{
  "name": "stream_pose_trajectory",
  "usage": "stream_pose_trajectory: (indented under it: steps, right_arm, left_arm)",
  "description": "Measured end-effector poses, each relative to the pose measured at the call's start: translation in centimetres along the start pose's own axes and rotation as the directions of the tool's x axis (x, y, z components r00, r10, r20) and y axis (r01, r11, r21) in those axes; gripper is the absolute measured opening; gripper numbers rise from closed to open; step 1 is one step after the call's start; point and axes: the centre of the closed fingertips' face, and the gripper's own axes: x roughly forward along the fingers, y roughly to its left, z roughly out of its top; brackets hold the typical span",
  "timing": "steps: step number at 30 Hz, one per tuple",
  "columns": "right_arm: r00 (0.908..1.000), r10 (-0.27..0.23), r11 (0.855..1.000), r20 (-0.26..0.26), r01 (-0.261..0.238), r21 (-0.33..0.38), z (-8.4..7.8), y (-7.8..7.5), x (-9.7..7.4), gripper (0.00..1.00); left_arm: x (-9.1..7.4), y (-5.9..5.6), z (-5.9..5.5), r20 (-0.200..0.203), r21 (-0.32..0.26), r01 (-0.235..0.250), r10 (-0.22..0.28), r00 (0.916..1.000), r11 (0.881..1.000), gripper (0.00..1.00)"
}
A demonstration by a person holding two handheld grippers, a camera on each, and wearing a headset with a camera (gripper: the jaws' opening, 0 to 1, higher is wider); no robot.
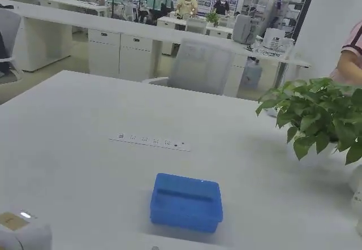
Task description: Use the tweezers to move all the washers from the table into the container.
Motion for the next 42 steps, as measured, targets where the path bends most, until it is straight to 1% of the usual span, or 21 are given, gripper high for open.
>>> stream_pose_trajectory:
  steps: [9, 16, 26, 29, 33, 37, 42]
  right_arm:
    - [0.9999, -0.007, 1.0, -0.013, 0.007, -0.018, -0.2, 0.0, 0.2, 0.99]
    - [0.9998, -0.013, 1.0, -0.013, 0.013, -0.023, -0.2, -0.2, 0.2, 0.99]
    - [0.9999, -0.013, 1.0, -0.002, 0.013, -0.017, -0.2, 0.0, 0.3, 0.99]
    - [0.9998, -0.014, 1.0, -0.01, 0.014, -0.016, -0.5, 0.1, 0.3, 0.99]
    - [0.9999, -0.011, 1.0, -0.008, 0.011, -0.001, -0.7, 0.0, 0.3, 0.99]
    - [0.9998, -0.011, 1.0, -0.019, 0.011, 0.002, -1.1, -0.2, 0.3, 0.99]
    - [0.9992, 0.005, 1.0, -0.038, -0.006, -0.006, -1.4, 0.2, 0.5, 0.99]
  left_arm:
    - [0.3, 0.0, 0.0, -0.004, 0.006, 0.009, -0.009, 1.0, 1.0, 0.96]
    - [0.5, 0.0, 0.0, -0.005, 0.014, 0.015, -0.015, 0.9999, 1.0, 0.96]
    - [0.5, -0.2, 0.1, -0.006, 0.032, 0.028, -0.027, 0.9996, 0.999, 0.94]
    - [0.6, -0.3, 0.1, -0.01, 0.035, 0.032, -0.031, 0.9995, 0.999, 0.93]
    - [1.0, -0.5, -0.1, -0.021, 0.044, 0.039, -0.038, 0.9991, 0.998, 0.92]
    - [1.1, -0.7, -0.2, -0.028, 0.048, 0.044, -0.042, 0.9987, 0.998, 0.91]
    - [1.1, -0.9, -0.3, -0.033, 0.041, 0.048, -0.047, 0.9984, 0.998, 0.9]
